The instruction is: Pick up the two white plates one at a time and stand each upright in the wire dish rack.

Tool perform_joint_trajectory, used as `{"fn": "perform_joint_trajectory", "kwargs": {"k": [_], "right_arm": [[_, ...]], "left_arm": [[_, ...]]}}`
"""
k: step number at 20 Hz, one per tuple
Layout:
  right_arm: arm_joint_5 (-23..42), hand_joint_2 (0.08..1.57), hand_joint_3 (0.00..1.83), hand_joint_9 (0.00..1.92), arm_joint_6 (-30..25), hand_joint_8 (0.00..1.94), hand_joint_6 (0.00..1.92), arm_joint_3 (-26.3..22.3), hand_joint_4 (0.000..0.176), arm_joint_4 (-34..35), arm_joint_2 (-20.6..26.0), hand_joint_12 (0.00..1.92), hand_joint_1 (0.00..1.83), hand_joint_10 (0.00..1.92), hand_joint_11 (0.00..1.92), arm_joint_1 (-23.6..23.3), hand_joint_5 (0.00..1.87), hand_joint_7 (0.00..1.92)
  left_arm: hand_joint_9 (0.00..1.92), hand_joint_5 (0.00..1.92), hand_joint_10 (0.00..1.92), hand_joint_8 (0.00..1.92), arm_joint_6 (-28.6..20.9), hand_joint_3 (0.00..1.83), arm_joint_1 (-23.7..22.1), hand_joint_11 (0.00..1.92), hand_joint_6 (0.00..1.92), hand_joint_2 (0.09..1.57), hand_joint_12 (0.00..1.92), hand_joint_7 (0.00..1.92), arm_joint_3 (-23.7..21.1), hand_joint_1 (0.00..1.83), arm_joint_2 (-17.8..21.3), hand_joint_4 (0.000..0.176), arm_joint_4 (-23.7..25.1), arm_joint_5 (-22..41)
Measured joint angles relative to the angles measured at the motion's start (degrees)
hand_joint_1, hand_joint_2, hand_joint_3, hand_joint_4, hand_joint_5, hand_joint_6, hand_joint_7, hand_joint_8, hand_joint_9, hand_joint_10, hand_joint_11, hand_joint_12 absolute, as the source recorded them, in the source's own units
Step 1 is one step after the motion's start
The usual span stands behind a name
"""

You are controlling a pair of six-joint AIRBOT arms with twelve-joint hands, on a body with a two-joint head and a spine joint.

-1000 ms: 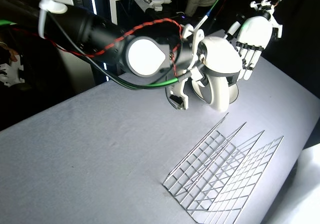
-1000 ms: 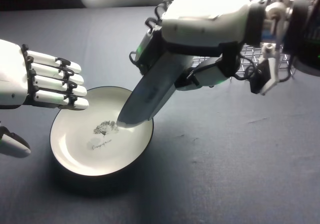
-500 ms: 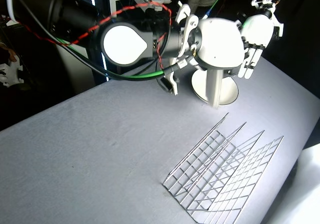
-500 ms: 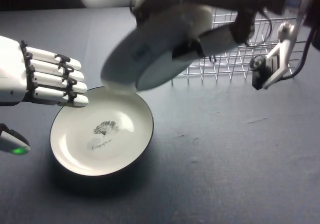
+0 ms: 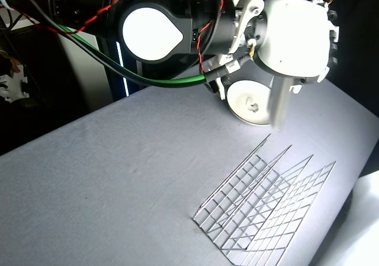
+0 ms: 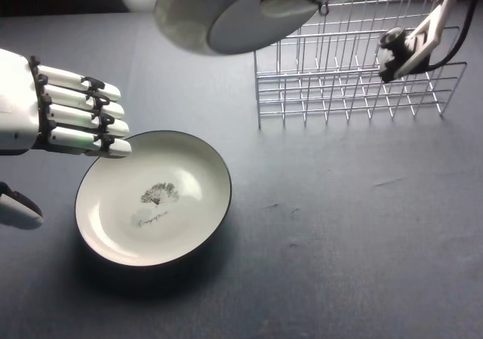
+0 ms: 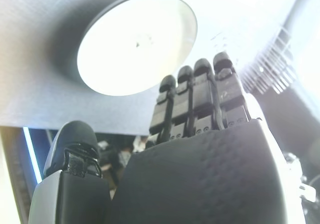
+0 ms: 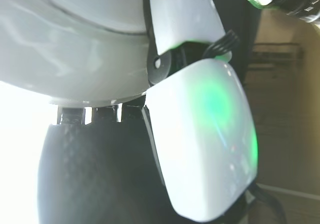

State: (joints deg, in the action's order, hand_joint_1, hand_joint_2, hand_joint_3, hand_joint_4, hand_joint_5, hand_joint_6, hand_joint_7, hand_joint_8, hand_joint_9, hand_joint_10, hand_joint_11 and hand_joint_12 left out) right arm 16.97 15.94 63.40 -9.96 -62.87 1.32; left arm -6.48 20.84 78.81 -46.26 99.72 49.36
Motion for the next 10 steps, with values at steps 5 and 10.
{"fn": "perform_joint_trajectory", "kwargs": {"k": [5, 10], "right_arm": [[-2.29, 1.05, 0.0, 1.19, 0.02, 0.56, 0.83, 2.6, 0.0, 1.75, 1.01, 1.48, 1.5, 0.71, 0.9, -0.72, 0.95, 1.14], [-4.07, 1.05, 0.0, 1.17, 0.15, 0.55, 0.81, 4.24, 0.0, 4.9, 2.12, 1.48, 1.5, 0.72, 0.9, -1.4, 0.97, 1.16]], "left_arm": [[0.03, 0.06, 0.0, 0.0, -0.74, 0.0, -0.02, 0.01, 0.01, 1.24, 0.01, 0.05, 0.0, 0.0, 0.0, 0.0, 0.0, 0.22], [0.04, 0.07, 0.01, 0.0, -1.11, 0.0, 0.0, 0.02, 0.01, 1.24, 0.02, 0.06, 0.0, 0.0, 0.0, 0.0, 0.11, 1.11]]}}
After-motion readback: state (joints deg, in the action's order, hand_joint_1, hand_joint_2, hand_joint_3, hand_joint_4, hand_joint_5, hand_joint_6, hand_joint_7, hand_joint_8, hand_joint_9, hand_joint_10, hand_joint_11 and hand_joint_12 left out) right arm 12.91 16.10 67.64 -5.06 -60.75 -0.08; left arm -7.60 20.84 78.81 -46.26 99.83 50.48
